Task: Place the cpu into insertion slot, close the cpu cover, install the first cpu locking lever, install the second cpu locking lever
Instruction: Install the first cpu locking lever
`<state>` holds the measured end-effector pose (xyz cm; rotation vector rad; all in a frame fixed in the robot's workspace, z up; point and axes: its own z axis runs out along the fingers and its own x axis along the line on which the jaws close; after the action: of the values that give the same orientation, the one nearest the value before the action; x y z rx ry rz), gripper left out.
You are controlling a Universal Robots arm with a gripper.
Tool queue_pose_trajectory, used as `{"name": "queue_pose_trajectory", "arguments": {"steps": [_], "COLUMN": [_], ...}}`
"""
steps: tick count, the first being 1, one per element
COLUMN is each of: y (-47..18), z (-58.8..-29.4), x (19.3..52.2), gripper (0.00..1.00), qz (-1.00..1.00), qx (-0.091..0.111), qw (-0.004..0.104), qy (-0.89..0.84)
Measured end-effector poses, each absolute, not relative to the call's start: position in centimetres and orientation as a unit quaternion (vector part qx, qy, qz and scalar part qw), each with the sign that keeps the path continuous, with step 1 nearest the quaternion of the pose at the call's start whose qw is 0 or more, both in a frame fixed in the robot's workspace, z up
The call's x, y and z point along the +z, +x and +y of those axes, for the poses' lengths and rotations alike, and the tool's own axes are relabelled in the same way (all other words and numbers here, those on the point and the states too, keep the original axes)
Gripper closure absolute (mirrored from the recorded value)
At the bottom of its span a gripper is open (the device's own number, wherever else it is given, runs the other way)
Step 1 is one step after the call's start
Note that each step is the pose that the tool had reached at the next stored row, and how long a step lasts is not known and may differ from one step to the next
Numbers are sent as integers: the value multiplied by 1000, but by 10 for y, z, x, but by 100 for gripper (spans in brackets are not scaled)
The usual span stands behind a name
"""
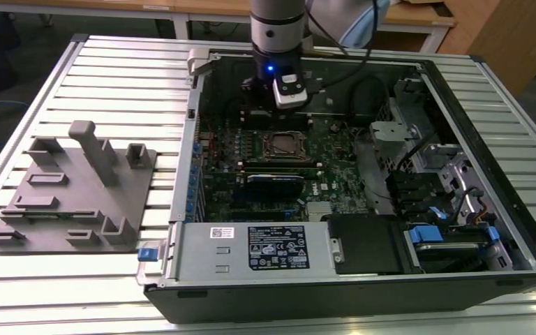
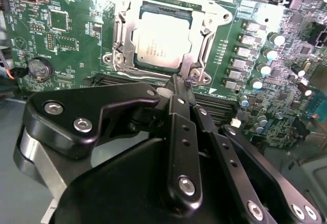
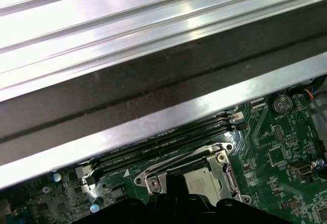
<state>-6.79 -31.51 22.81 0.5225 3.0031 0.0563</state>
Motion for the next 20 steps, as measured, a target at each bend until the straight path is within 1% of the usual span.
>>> {"name": "queue_pose_trajectory", "arguments": {"steps": [10, 13, 17, 20], "y": [-51, -51, -51, -51], "z": [-315, -315, -315, -315], "x": [226, 225, 224, 224], "gripper": [90, 90, 90, 90], "qz": [986, 988, 990, 991], "qx": [19, 15, 1, -20], "qw": [46, 47, 49, 51], "qy": [157, 147, 129, 121]}}
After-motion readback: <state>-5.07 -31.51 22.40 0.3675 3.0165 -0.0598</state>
